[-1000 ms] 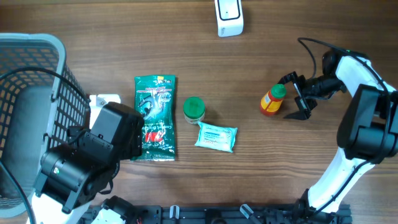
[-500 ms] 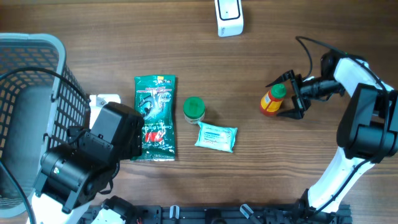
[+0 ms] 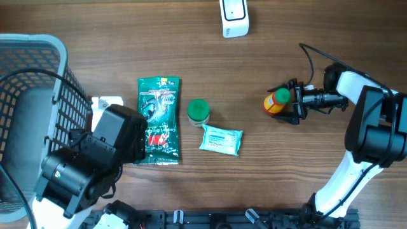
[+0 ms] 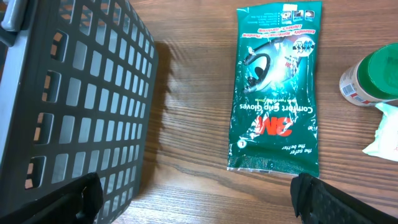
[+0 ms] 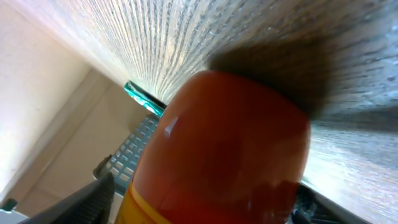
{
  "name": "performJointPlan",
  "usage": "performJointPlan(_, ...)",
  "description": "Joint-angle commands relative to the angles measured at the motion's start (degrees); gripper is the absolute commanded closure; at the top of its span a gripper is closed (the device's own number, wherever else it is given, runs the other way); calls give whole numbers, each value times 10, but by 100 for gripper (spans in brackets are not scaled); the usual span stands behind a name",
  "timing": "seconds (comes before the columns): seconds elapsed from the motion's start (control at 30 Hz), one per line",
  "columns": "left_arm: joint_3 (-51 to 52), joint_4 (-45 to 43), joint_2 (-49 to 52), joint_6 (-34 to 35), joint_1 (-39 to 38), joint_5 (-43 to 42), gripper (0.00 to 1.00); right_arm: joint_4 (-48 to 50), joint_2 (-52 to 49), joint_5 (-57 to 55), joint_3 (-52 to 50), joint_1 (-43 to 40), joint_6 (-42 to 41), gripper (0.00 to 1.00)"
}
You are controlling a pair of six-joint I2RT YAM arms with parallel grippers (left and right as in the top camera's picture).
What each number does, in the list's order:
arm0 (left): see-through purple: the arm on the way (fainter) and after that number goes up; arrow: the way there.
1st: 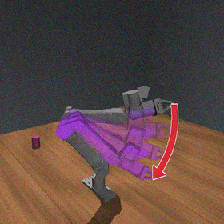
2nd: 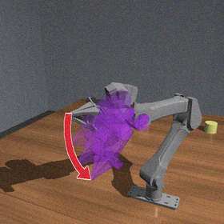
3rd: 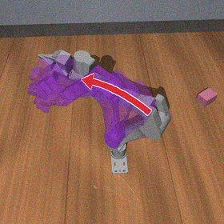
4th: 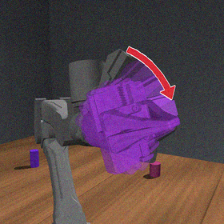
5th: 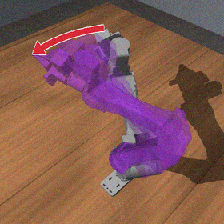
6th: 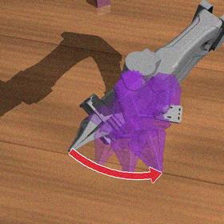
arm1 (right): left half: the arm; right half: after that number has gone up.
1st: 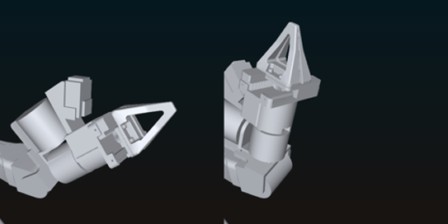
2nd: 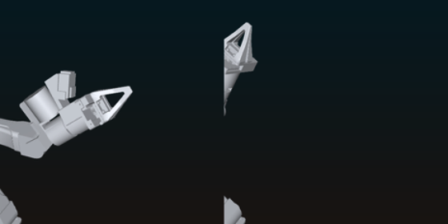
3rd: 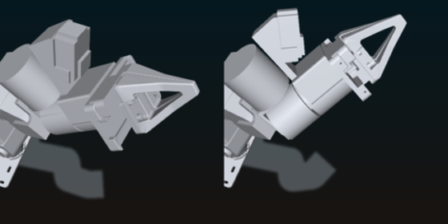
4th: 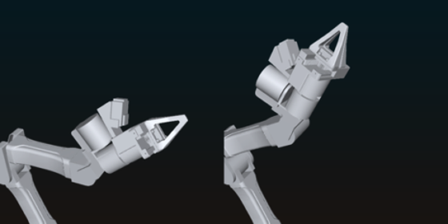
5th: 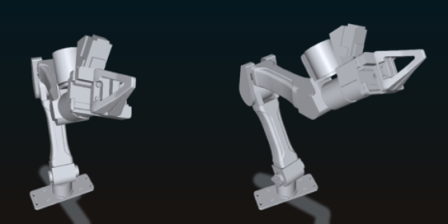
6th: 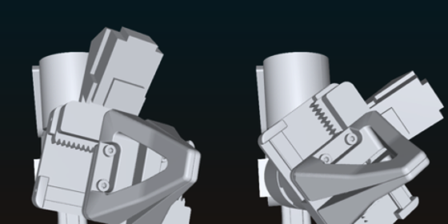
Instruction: Scan the item barcode
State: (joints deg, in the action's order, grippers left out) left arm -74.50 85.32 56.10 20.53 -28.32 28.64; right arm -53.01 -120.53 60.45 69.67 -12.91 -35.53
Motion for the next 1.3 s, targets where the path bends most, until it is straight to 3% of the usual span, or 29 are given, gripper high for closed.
performJointPlan(0.0,2,0,-1,10,5,-1,0,-6,-22,1,-18,9,-21,28)
performJointPlan(0.1,2,0,-1,9,5,-1,0,-6,-22,1,-18,9,-22,32)
performJointPlan(0.2,2,0,-1,10,5,-1,0,-6,-22,1,-18,9,-21,45)
performJointPlan(0.37,2,0,-1,10,5,-1,0,-4,-22,14,-18,9,-10,52)
performJointPlan(0.5,2,0,-1,10,5,-1,0,-10,-22,135,-18,9,98,57)
performJointPlan(0.67,2,0,-1,10,5,-1,0,-78,-22,187,-18,9,201,57)
performJointPlan(0.8,2,0,-1,9,5,-1,0,-173,-22,308,-18,9,368,54)
performJointPlan(1.03,2,0,-1,10,5,-1,0,-228,-21,326,-18,19,430,55)
performJointPlan(1.17,2,0,-1,10,5,-1,0,-243,-21,309,-18,28,434,66)
performJointPlan(1.27,2,0,-1,10,5,-1,0,-240,-18,282,-7,37,499,71)
